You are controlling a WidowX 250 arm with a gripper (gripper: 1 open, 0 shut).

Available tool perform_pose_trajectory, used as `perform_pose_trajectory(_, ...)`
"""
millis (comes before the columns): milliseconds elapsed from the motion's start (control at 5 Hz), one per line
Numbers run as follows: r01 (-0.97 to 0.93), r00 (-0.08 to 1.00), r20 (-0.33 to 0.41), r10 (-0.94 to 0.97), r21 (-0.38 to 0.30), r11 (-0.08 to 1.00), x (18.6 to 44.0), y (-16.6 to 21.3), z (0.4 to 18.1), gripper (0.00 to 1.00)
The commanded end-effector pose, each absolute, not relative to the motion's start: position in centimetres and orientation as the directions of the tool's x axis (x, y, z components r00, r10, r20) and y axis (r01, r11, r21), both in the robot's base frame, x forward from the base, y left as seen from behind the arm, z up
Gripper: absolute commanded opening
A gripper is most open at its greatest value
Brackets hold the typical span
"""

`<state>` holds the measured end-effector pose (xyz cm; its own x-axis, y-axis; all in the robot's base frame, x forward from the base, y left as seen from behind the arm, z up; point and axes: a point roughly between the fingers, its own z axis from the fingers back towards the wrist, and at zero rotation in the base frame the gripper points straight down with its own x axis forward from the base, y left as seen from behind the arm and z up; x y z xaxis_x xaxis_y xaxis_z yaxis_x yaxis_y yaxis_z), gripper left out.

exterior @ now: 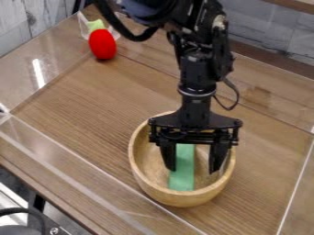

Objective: Remove the green object from the brown bowl and put it on the table

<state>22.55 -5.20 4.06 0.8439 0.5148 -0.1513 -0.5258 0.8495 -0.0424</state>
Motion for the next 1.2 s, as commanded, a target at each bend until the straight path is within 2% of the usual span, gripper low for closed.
perform_pose_trajectory(0, -0.531, 0.843, -0.133, 0.521, -0.053, 0.845, 22.5, -4.5, 4.8, 1.0)
perform_pose_trajectory(600, -0.532, 0.844, -0.109, 0.525, -0.046, 0.846, 21.2, -2.8, 7.6, 1.0)
perform_pose_trajectory(1000, -0.559, 0.827, -0.1, 0.553, -0.059, 0.827, 20.2, -5.0, 6.1, 1.0)
